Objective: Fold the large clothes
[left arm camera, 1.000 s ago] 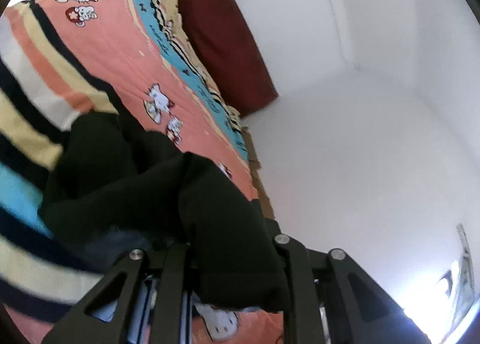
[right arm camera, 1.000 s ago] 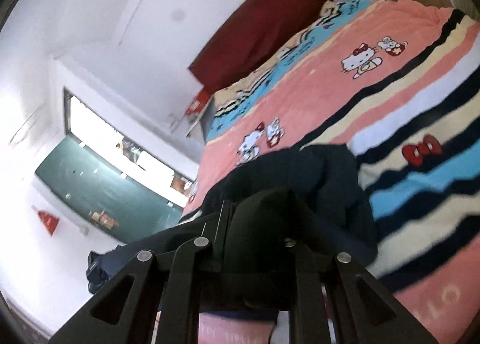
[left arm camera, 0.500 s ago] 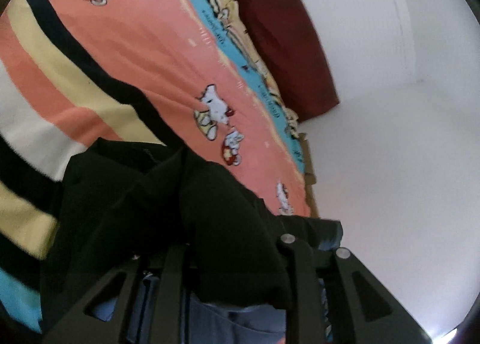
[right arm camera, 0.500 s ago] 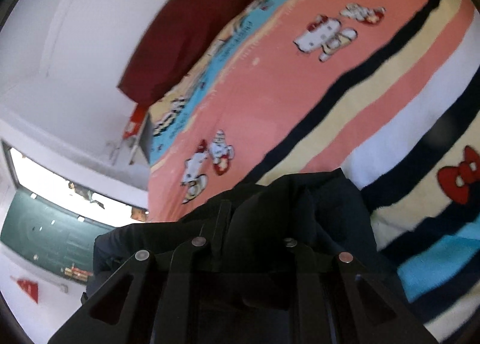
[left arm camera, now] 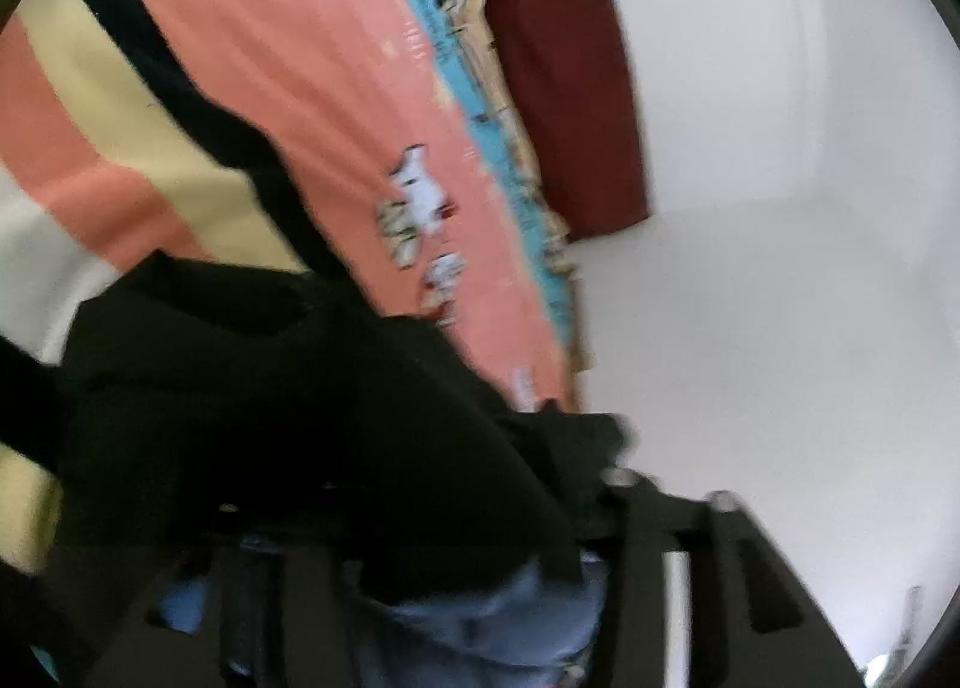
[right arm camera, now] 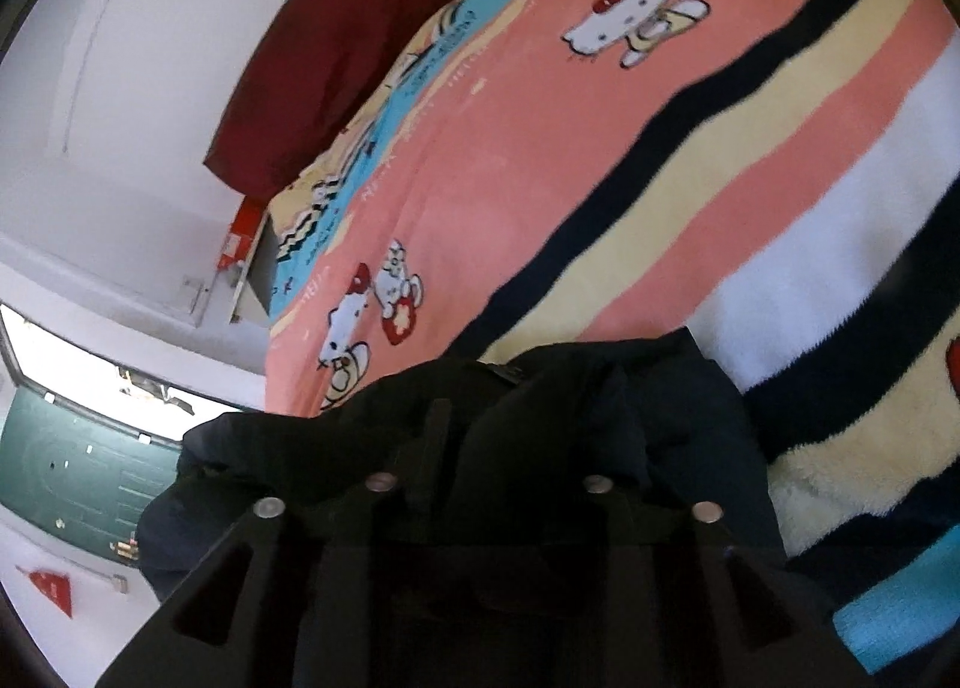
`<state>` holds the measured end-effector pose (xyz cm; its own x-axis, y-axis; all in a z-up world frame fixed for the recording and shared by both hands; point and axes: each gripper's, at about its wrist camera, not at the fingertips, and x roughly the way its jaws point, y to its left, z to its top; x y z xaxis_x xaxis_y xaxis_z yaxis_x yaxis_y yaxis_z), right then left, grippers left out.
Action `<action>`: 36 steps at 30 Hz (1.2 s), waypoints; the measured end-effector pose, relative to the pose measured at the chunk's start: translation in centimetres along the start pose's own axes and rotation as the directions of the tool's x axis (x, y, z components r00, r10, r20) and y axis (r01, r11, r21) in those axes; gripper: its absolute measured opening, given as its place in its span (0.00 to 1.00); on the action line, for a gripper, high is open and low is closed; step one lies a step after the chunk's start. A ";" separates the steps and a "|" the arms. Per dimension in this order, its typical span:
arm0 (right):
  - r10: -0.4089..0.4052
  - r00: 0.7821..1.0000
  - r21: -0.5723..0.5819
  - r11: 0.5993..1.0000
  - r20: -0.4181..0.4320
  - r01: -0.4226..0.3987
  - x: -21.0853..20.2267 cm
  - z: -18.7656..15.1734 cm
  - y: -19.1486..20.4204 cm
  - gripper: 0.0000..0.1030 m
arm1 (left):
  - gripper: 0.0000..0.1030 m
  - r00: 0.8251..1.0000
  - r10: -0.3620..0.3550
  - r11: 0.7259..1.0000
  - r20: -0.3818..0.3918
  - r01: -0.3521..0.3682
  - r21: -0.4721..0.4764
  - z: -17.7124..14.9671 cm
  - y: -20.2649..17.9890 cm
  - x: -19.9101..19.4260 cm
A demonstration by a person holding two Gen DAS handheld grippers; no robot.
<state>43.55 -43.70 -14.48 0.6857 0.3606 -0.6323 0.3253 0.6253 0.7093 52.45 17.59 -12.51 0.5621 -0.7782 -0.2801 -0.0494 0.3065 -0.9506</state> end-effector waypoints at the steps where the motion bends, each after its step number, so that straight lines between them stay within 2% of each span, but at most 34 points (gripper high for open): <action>1: 0.017 1.000 -0.005 1.000 0.005 -0.017 -0.3 0.0 0.1 0.43 | 0.53 1.000 -0.020 1.000 0.011 0.020 0.001 0.1 -0.3 -0.5; 3: 0.037 0.999 -0.016 0.999 0.021 -0.036 -1.2 0.2 0.5 0.61 | 0.55 0.998 -0.052 0.999 0.038 0.052 0.001 0.5 -1.2 -1.6; 6: 0.038 0.998 -0.045 0.998 0.053 -0.036 -2.8 0.4 1.3 0.76 | 0.55 0.997 -0.022 0.999 0.078 0.019 0.044 0.8 -2.9 -3.6; 8: 0.040 0.997 -0.070 0.997 0.072 -0.035 -3.9 0.5 2.2 0.76 | 0.55 0.995 0.017 0.997 0.099 -0.025 0.076 0.6 -4.2 -5.3; 11: 0.039 0.995 -0.122 0.992 0.089 -0.028 -5.8 0.1 3.7 0.76 | 0.55 0.985 0.126 0.978 0.122 -0.144 0.149 -0.4 -6.2 -6.6; 13: 0.027 0.995 -0.174 0.985 0.092 -0.010 -7.0 -0.5 4.9 0.76 | 0.55 0.972 0.199 0.951 0.126 -0.223 0.214 -1.6 -7.8 -7.1; 16: 0.006 0.996 -0.274 0.961 0.090 0.019 -8.4 -2.1 7.2 0.76 | 0.55 0.949 0.296 0.889 0.112 -0.317 0.330 -4.2 -10.2 -6.2; 20: -0.023 0.997 -0.415 0.908 0.069 0.050 -8.8 -5.3 10.3 0.76 | 0.55 0.932 0.353 0.830 0.078 -0.350 0.435 -8.1 -11.8 -4.0; 24: -0.073 0.996 -0.540 0.837 0.055 0.091 -7.2 -8.4 13.1 0.76 | 0.55 0.917 0.398 0.782 0.038 -0.361 0.508 -10.8 -12.4 0.3; 26: -0.091 0.995 -0.571 0.814 0.047 0.102 -6.2 -9.3 13.7 0.76 | 0.55 0.904 0.426 0.756 0.020 -0.369 0.541 -11.7 -12.5 2.5; 28: -0.098 0.994 -0.589 0.801 0.044 0.105 -4.9 -9.8 14.1 0.76 | 0.55 0.889 0.458 0.724 0.018 -0.385 0.572 -12.2 -12.6 4.6; 32: -0.144 0.989 -0.607 0.783 0.033 0.134 -1.3 -9.5 14.3 0.76 | 0.55 0.849 0.528 0.628 0.038 -0.420 0.655 -12.4 -13.4 9.6; 35: -0.176 0.984 -0.615 0.773 0.029 0.157 1.3 -8.4 14.3 0.78 | 0.56 0.810 0.583 0.575 0.057 -0.462 0.676 -11.5 -13.1 12.9; 36: -0.189 0.981 -0.618 0.768 0.031 0.167 2.0 -8.1 14.3 0.78 | 0.57 0.791 0.608 0.556 0.063 -0.482 0.677 -10.9 -12.7 14.1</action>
<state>44.31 -28.43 -8.09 0.6315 0.2143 -0.7452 -0.0376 0.9684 0.2466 52.04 -3.26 -5.86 0.4666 -0.3947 -0.7915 0.2610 0.9165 -0.3032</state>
